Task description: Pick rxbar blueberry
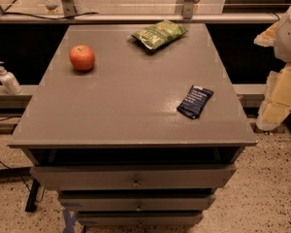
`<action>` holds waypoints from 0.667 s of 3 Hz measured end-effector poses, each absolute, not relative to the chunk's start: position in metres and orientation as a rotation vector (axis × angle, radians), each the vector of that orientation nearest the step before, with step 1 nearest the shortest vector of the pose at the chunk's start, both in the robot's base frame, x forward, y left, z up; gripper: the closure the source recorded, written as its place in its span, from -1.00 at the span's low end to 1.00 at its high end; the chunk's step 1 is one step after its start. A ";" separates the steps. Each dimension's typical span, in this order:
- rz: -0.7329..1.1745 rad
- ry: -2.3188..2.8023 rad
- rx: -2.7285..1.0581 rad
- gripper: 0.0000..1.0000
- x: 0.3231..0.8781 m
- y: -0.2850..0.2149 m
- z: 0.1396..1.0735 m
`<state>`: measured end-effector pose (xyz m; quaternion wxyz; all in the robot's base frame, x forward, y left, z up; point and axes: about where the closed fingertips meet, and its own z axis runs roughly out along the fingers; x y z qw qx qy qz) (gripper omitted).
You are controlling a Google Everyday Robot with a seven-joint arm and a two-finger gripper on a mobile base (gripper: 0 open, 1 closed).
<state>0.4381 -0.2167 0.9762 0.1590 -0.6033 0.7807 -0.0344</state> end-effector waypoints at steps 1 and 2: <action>-0.099 2.232 -1.725 -1.00 0.438 -0.217 0.976; -0.011 2.194 -1.699 -1.00 0.448 -0.207 0.960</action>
Offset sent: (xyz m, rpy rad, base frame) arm 0.0306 0.0291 -0.0544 0.2486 0.0179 0.0447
